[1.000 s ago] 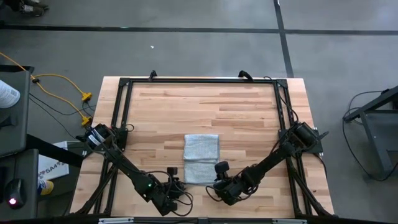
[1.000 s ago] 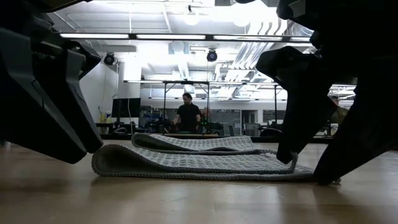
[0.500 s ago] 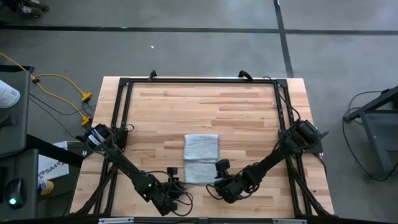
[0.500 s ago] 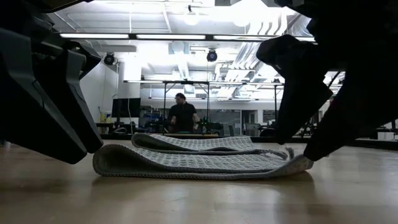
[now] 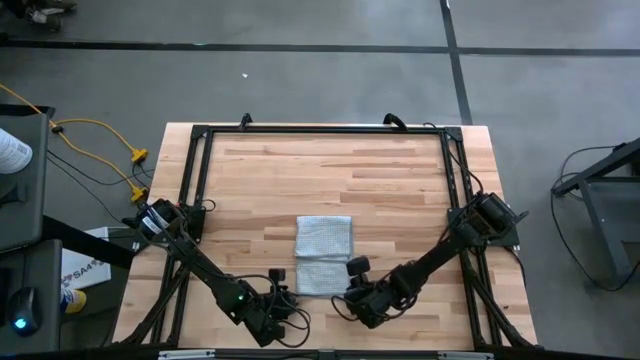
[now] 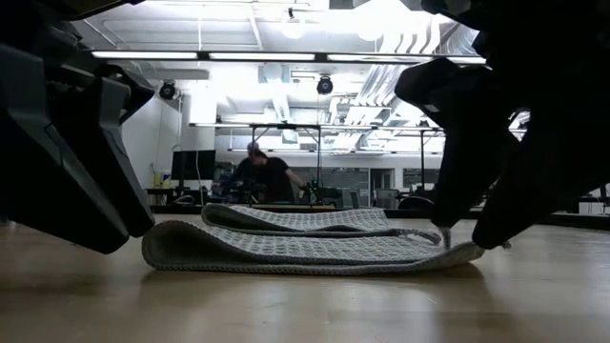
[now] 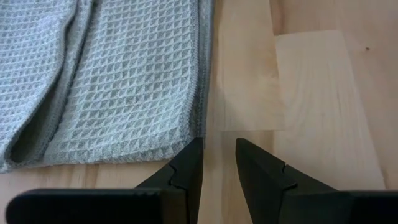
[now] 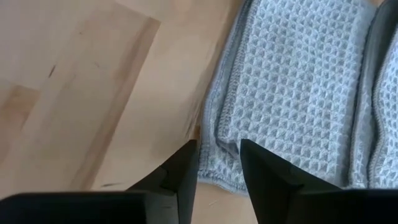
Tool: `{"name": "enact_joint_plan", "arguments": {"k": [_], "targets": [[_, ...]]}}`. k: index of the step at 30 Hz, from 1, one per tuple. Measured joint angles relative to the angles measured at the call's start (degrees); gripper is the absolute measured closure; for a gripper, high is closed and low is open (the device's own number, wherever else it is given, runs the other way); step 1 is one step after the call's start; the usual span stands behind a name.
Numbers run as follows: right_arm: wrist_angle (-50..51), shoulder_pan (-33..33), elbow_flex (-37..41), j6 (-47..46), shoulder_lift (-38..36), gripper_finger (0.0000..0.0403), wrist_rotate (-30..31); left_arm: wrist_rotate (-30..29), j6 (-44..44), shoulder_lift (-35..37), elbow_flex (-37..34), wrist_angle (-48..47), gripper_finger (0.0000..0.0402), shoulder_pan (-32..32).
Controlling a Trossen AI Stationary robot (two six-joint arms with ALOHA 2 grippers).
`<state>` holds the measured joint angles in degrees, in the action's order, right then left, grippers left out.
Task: Fold microfiber towels
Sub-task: Fold the gray microfiber towel
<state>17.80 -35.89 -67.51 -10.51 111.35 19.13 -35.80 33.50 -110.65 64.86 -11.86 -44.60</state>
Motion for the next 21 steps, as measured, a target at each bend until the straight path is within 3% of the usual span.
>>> {"name": "enact_joint_plan", "arguments": {"k": [21], "targets": [[-0.87, 0.03, -0.18, -0.80, 2.34, 0.0258, -1.00, 1.23, 0.00, 0.00, 0.00, 0.04, 0.0307, 0.00]]}}
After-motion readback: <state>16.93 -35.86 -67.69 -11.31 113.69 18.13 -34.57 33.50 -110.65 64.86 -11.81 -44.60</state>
